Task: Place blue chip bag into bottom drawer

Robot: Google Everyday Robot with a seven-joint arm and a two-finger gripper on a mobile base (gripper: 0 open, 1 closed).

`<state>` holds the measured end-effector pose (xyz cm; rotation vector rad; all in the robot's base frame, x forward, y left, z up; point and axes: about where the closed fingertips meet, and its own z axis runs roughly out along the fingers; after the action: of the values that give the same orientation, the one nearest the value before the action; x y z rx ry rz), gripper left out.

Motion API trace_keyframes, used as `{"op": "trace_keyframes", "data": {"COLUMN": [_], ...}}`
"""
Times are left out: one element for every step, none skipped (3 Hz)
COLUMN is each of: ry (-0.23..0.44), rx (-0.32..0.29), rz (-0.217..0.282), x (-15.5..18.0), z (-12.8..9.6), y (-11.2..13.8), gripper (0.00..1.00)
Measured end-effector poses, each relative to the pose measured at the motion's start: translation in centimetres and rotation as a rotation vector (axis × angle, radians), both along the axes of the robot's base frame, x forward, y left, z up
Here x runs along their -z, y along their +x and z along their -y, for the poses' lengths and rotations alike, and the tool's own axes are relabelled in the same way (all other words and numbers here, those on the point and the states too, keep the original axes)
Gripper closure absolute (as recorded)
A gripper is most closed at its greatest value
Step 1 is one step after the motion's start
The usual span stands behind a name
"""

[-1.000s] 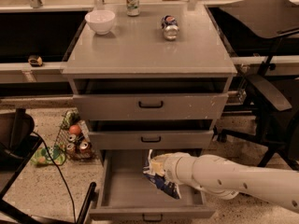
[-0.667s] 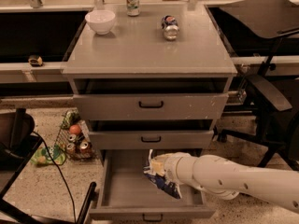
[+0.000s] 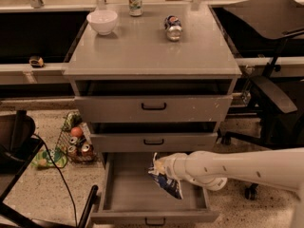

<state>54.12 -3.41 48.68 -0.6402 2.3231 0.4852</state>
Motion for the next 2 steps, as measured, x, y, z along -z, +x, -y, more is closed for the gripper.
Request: {"op": "trace_keyframes", "data": {"ry": [0.025,0.025], "rx": [0.044,0.044], "rz": [-0.078,-0.078], "x": [7.23,7.24], "z": [0.48,0.48], "y": [2.73,2.73], "gripper": [1.0,1.0]}}
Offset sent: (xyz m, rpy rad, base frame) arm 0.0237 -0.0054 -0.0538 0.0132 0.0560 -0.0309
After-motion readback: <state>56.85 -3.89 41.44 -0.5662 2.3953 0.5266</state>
